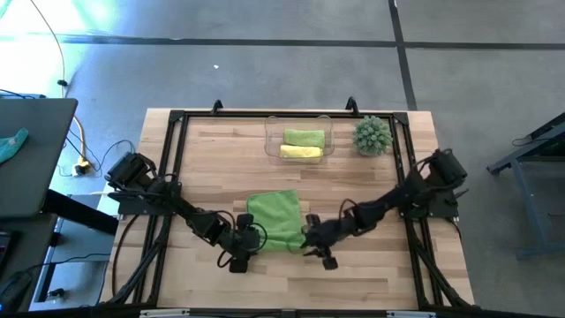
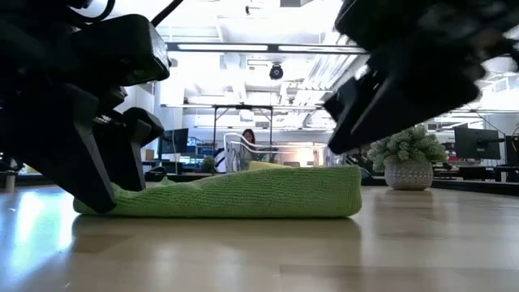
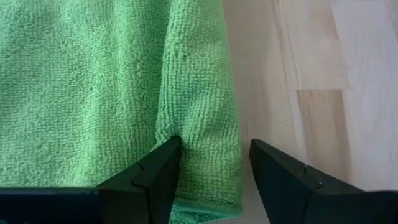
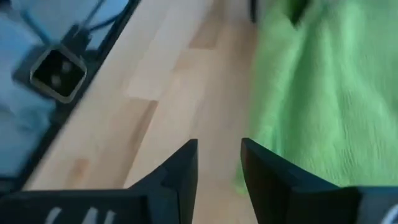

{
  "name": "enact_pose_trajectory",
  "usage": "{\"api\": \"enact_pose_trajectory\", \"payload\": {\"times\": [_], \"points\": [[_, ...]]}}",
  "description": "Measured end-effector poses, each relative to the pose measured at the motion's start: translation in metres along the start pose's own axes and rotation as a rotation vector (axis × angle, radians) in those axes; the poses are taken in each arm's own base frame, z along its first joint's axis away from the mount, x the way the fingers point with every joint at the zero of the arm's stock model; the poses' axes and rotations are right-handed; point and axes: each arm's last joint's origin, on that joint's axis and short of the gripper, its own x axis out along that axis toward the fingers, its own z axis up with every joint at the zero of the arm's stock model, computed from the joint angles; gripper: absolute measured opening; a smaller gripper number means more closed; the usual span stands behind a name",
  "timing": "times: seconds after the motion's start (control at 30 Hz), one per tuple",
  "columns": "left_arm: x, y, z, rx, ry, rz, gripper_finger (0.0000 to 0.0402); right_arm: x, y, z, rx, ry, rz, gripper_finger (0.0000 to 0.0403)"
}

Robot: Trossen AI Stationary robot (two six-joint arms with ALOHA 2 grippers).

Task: Roll microfiber towels into tight, uniform cylinder then place into a basket
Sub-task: Roll the green microfiber towel

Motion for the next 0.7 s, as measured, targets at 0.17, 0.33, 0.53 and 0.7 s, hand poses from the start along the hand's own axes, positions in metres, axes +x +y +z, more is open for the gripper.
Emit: {"api": "enact_pose_trajectory", "payload": {"times": [0.17, 0.33, 0.53, 0.7], "points": [[0.000, 0.000, 0.000, -0.002, -0.007, 0.007, 0.0186, 0.009, 0.025, -0.012, -0.306, -0.013, -0.174, 0.0117], [0.000, 0.000, 0.000, -0.006, -0.012, 0.006, 0.0186, 0.023, 0.033, -0.024, -0.356, -0.030, -0.227, 0.0117], [0.001, -0.001, 0.001, -0.053, -0.023, -0.007, 0.0186, 0.026, 0.030, -0.024, -0.357, -0.039, -0.246, 0.0117], [0.001, -0.001, 0.001, -0.070, -0.026, -0.007, 0.0186, 0.027, 0.019, -0.024, -0.318, -0.015, -0.277, 0.0117]]}}
